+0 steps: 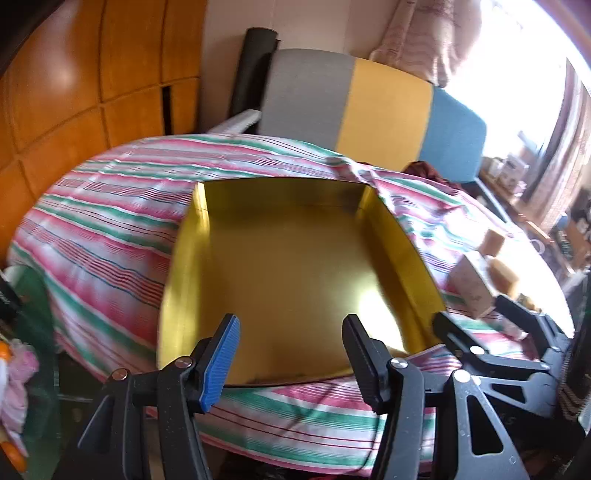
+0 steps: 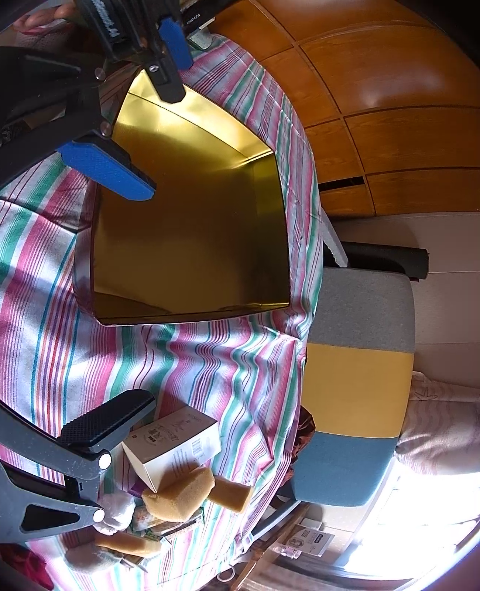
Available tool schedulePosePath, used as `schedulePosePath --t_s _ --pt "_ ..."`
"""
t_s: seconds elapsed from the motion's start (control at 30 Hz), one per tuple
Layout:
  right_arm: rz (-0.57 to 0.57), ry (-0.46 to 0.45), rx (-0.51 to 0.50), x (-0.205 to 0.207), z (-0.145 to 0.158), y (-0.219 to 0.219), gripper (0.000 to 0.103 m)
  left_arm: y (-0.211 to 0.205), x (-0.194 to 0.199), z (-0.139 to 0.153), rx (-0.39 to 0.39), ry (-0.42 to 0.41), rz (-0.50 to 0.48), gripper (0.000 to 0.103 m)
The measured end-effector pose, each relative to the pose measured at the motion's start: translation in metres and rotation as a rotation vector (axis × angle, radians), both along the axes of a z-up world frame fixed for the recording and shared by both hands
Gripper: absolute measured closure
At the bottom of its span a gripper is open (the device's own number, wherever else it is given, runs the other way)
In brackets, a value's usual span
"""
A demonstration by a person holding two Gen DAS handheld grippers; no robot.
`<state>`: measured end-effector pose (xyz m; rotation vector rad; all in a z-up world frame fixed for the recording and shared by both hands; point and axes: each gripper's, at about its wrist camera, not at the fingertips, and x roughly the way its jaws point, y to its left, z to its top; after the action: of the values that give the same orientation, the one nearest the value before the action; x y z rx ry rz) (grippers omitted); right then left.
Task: Organize objects
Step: 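Move both tools from the gold box toward the pile of items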
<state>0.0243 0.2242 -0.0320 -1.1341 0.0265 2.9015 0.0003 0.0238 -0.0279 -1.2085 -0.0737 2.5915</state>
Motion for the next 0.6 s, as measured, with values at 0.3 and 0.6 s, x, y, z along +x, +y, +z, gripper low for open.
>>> schedulePosePath --t_s 0.3,0.6 --pt "0.009 0.01 -0.044 0.004 0.002 0.015 0.0 0.005 -0.01 -0.006 0.19 -0.092 -0.045 0.04" --pt "-0.11 0.054 -0.156 0.019 0.023 0.114 0.0 0.049 -0.017 0.0 0.216 -0.121 -0.23 0.04"
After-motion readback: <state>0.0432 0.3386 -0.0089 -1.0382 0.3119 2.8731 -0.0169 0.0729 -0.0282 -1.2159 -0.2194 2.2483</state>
